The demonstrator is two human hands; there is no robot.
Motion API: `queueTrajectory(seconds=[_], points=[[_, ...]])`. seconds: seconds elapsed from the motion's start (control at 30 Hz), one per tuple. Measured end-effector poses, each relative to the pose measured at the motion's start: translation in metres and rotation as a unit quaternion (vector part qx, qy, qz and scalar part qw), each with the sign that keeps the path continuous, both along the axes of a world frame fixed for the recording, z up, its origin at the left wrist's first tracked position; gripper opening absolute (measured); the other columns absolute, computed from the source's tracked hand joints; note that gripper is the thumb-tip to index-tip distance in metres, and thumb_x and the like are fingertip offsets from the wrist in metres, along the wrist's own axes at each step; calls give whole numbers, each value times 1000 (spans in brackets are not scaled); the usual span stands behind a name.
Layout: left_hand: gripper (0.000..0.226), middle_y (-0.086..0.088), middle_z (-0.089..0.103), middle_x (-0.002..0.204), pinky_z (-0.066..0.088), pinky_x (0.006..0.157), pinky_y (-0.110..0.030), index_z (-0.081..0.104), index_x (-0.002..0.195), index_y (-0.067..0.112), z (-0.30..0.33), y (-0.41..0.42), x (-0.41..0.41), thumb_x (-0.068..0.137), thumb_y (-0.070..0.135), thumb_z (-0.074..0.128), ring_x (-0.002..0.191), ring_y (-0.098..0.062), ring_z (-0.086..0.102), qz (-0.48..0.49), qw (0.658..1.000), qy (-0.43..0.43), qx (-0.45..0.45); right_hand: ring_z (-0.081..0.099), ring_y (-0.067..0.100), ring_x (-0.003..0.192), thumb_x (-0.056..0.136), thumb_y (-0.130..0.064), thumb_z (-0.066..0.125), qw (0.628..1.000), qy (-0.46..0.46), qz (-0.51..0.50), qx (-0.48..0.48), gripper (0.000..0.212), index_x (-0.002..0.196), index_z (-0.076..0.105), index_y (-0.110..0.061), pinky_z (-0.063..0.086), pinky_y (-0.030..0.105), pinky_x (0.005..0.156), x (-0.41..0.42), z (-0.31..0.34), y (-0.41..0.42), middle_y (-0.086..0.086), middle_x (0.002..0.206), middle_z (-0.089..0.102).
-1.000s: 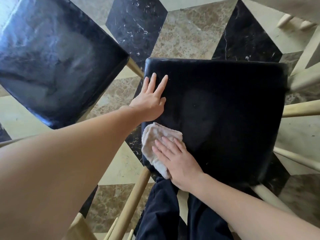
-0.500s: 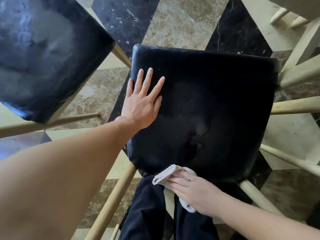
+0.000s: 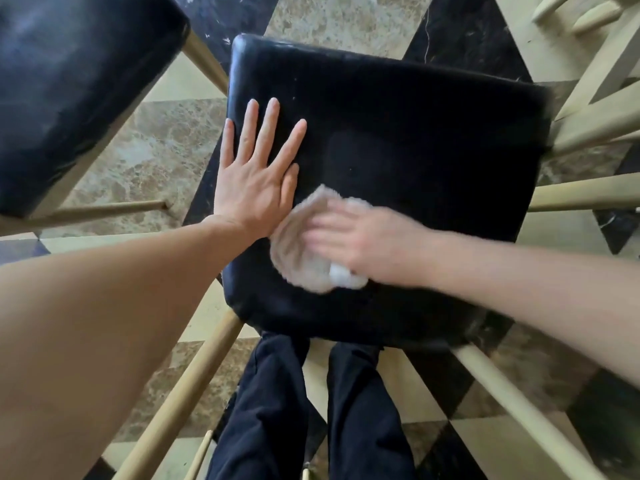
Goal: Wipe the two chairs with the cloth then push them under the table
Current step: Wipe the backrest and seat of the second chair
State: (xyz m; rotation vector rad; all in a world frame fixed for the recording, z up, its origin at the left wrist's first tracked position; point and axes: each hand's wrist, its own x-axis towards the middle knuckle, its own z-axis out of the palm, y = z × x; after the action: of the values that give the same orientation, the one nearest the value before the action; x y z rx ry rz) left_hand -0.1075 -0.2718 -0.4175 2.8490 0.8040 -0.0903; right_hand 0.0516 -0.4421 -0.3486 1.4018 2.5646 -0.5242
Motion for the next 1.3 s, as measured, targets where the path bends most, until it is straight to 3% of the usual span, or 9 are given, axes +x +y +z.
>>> queueTrajectory(seconds=[0.2,0.37,0.43,0.5,0.63,0.8,0.93,1.1,1.3], points=[[58,-10,6,174,4,127,-57,14,165,34,1,-1,1,108,37,27,159,-35,2,6,1000,-2,-6,27,31,151,97,-5,51,970,-23,-243,-14,55,151,40,-6,15,48,125,108,0,38,13,159,37],[60,-9,4,174,-4,128,-52,12,165,35,-2,-1,0,107,38,26,159,-34,-1,10,1000,-7,4,9,20,156,85,6,51,809,9,-587,-34,79,158,24,-10,11,40,127,100,3,2,4,168,17],[60,-9,4,174,-6,127,-51,12,165,35,-1,-1,0,107,39,26,159,-34,-1,10,1000,-5,2,5,19,156,88,3,50,737,30,-675,-21,78,159,20,-11,13,40,126,69,2,-1,3,169,12],[60,-9,4,174,-6,128,-51,11,165,35,0,-2,1,107,38,27,160,-34,-2,11,1000,-1,2,6,21,156,91,-2,53,708,40,-705,-7,77,159,18,-11,14,40,126,37,-1,-1,5,169,12],[60,-9,3,174,-2,127,-54,10,165,36,1,-3,0,107,39,26,159,-33,-2,11,1000,4,-2,13,23,155,89,-4,59,811,70,-581,-20,76,157,25,-9,11,44,127,-5,-1,-22,8,166,21],[60,-8,1,174,-6,127,-52,8,164,37,1,-2,-1,107,40,26,159,-26,-9,19,1000,4,-8,28,23,151,90,-4,52,937,101,-331,-39,65,153,38,-11,14,40,126,36,0,-56,7,160,37],[59,-8,1,174,-1,127,-55,9,164,37,2,-4,1,108,41,26,160,-29,-6,20,1000,11,-4,33,25,149,95,-4,56,959,69,-274,9,59,151,41,-10,16,40,126,82,-8,-92,10,158,40],[59,-9,4,174,-1,127,-55,10,164,36,3,-4,5,108,42,26,159,-34,-1,19,1000,6,3,21,32,153,79,-9,73,975,-18,-220,-28,91,157,26,-5,21,53,123,109,-6,-158,14,164,25],[60,-9,4,174,-11,125,-46,10,164,36,0,-5,1,107,42,28,159,-34,-1,18,1000,2,9,8,29,156,78,-20,65,981,5,-181,-64,94,159,19,-8,15,51,125,101,-2,-193,10,168,15]])
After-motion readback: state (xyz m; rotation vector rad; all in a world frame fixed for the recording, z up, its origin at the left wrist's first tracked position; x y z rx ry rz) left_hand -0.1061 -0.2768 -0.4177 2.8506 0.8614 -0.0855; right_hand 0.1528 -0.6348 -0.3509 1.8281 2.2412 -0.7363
